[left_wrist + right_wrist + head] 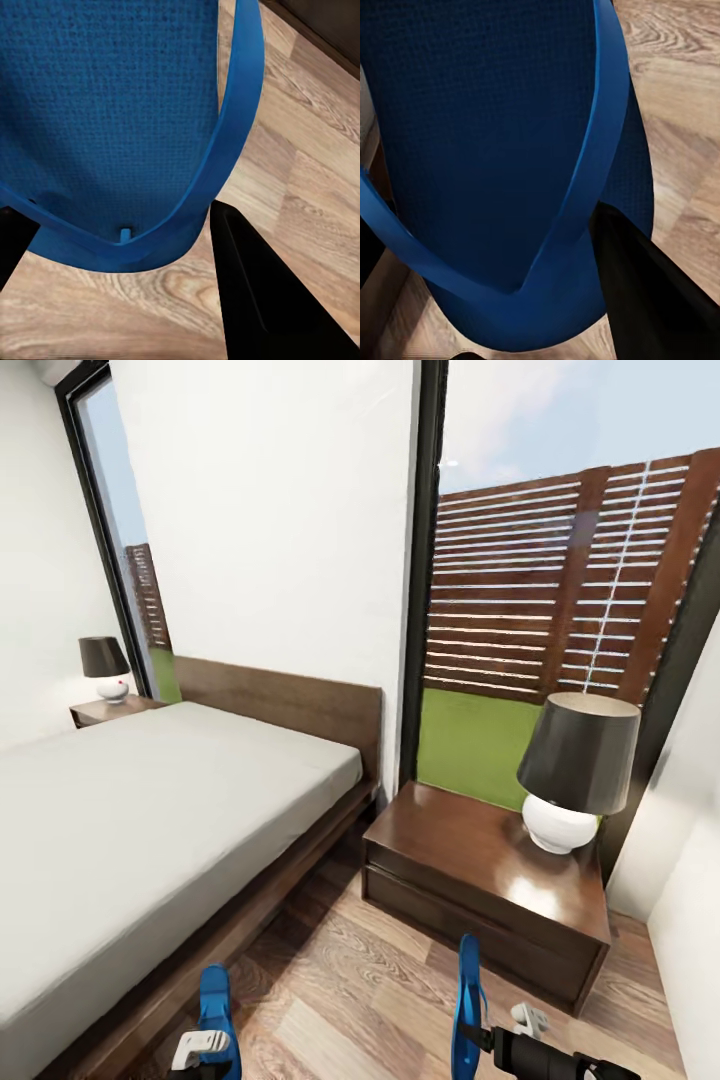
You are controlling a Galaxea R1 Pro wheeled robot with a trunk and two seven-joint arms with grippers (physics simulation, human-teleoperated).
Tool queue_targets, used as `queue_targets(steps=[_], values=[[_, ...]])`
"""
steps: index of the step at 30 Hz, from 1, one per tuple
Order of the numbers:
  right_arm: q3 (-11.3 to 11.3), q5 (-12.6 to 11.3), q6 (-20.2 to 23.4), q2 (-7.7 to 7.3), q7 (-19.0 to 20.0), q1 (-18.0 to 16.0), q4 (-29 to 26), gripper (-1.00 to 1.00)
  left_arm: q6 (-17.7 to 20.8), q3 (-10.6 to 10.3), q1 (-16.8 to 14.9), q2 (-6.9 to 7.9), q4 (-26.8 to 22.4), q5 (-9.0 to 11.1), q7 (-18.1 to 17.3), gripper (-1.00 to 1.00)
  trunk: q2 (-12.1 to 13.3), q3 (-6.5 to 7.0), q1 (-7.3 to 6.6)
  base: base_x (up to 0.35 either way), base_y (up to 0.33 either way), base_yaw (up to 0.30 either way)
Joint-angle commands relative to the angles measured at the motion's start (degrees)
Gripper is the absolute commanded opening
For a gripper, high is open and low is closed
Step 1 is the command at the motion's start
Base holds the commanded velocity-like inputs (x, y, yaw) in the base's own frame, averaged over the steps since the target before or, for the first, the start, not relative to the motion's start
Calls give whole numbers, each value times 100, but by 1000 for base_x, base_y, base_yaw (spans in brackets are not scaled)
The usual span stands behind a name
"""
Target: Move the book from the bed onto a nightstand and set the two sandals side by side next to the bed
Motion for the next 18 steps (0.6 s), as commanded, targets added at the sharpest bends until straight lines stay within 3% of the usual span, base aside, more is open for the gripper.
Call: queue_targets(steps=[1,18], values=[[-8,-48,57,-1,19,0,-2,-100,-36,-48,-7,0,7,27,0,-100,-3,-6,-1,0,-202,293],[-7,-47,56,-1,13,-1,-2,-100,-36,-48,-7,-1,7,27,-3,-100,-3,-6,-1,0,-23,293]])
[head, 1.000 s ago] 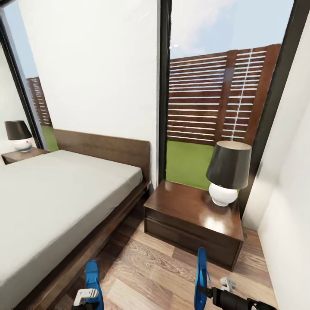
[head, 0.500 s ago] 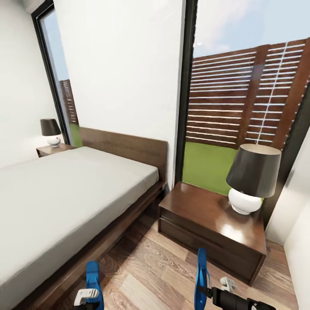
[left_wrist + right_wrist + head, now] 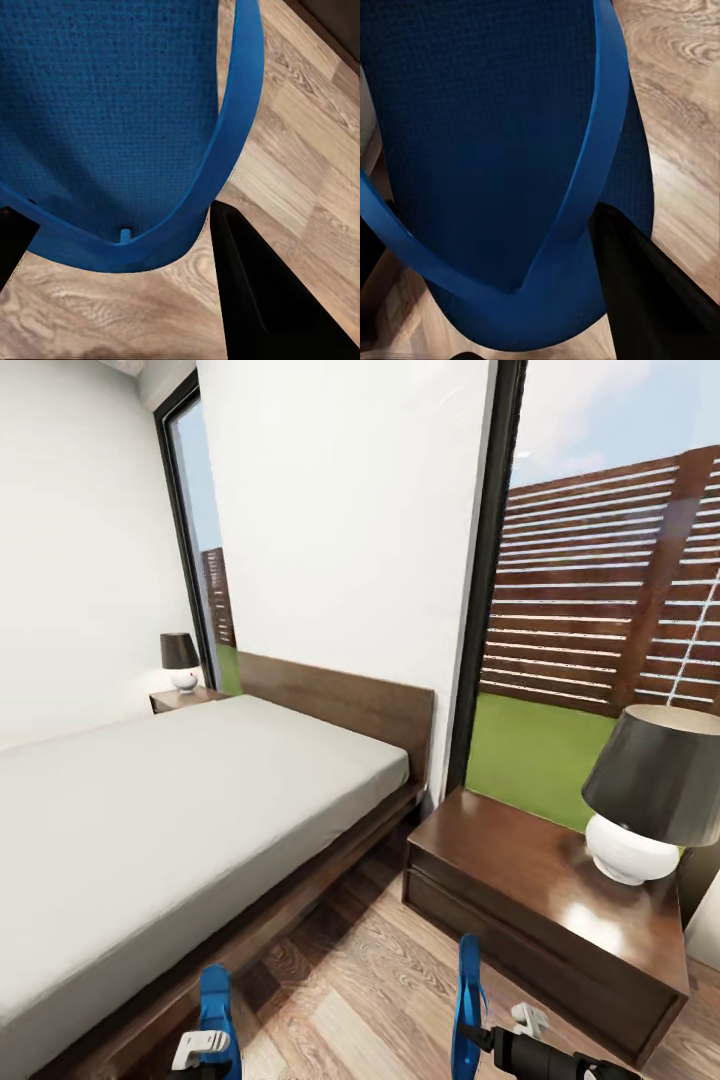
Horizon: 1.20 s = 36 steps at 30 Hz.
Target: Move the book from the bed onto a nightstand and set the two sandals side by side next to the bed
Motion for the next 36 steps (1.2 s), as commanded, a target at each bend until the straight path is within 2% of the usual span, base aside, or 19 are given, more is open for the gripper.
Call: queue_targets(steps=[1,14,20,36], values=[[-15,-47,59,-1,19,0,-4,-100,-35,-45,-6,1,6,28,-2,-100,-3,-6,-1,0,0,293],[-14,-45,59,-1,20,-3,-4,-100,-35,-45,-6,-2,6,25,1,-100,-3,-6,-1,0,-28,293],[-12,-48,59,-1,27,0,-4,-100,-35,-45,-6,-89,7,25,4,-100,-3,-6,-1,0,-147,293],[-9,-46,57,-1,27,0,-4,-100,-35,-45,-6,-96,11,24,4,-100,-3,-6,-1,0,-5,293]])
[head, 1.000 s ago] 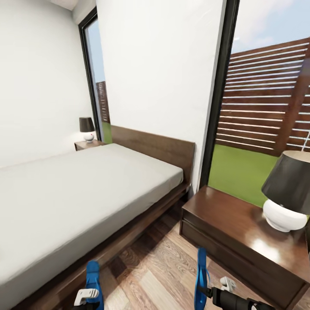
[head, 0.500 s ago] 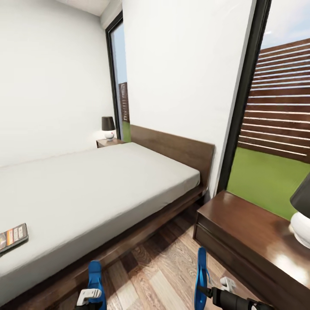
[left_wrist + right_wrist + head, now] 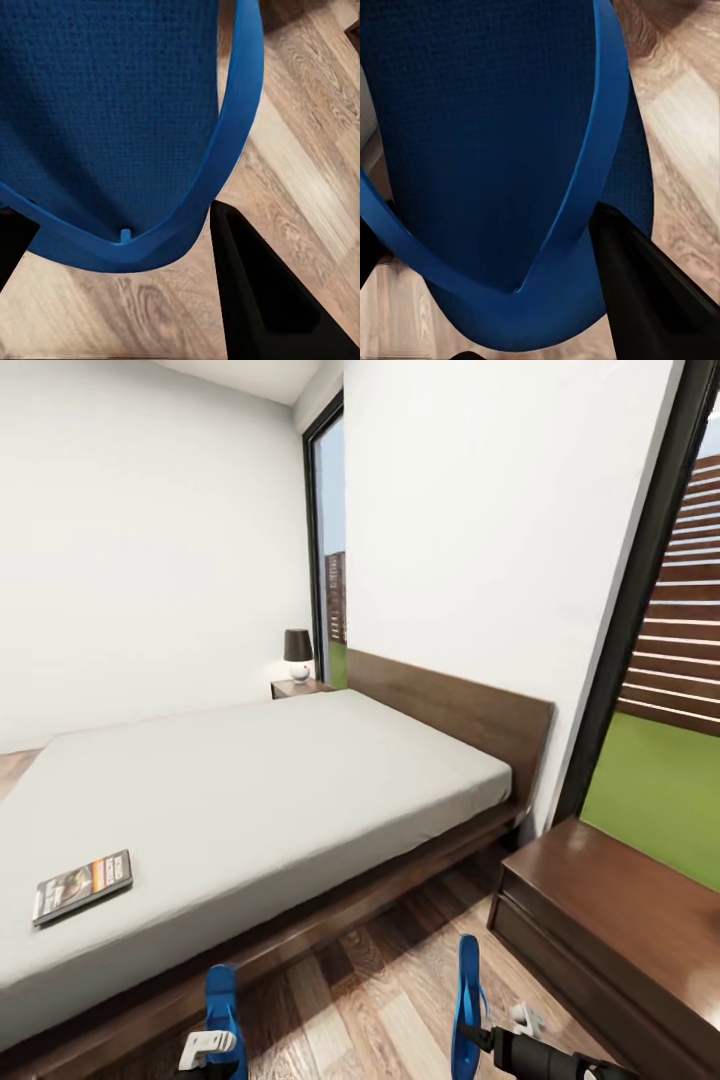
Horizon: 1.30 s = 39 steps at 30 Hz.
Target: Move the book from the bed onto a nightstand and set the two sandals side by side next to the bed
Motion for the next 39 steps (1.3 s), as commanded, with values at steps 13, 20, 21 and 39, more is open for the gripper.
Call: queue_targets(steps=[13,20,21,39], values=[[-19,-47,61,-1,19,-1,-4,-100,-34,-44,-6,1,8,31,-1,-100,-3,-6,-1,0,0,293],[-18,-47,60,-1,19,-3,-8,-100,-33,-44,-6,1,11,31,-1,-100,-3,-6,-1,0,0,293],[-18,-47,61,-1,19,-3,-6,-100,-34,-44,-6,1,11,30,-1,-100,-3,-6,-1,0,0,293],[-15,-47,61,-1,19,-2,-6,-100,-34,-44,-6,1,8,30,-1,-100,-3,-6,-1,0,0,293]])
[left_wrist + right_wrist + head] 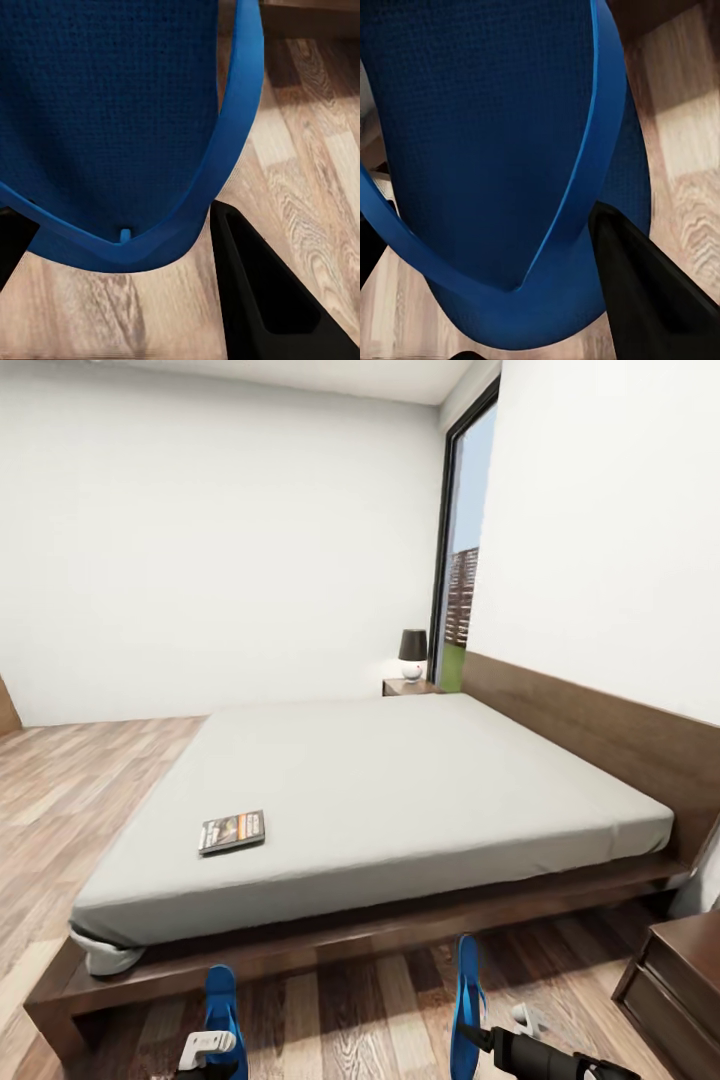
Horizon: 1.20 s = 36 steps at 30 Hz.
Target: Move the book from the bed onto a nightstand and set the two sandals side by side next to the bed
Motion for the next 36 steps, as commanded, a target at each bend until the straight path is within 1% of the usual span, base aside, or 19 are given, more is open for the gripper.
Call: queue_targets(steps=[1,24,32,36], values=[[-15,-49,59,-1,19,-2,-3,-100,-35,-43,-6,1,7,29,-3,-100,-3,-6,-1,0,0,293],[-20,-49,59,-1,19,1,-5,-100,-34,-43,-6,-3,8,31,-4,-100,-3,-6,-1,0,0,290],[-23,-49,59,-7,35,0,-10,-100,-30,-43,-6,0,8,36,-10,-100,-3,-6,-1,0,0,34],[-23,-57,57,-49,23,1,-2,-100,-28,-42,-6,1,7,36,-10,-100,-3,-6,-1,0,0,0]])
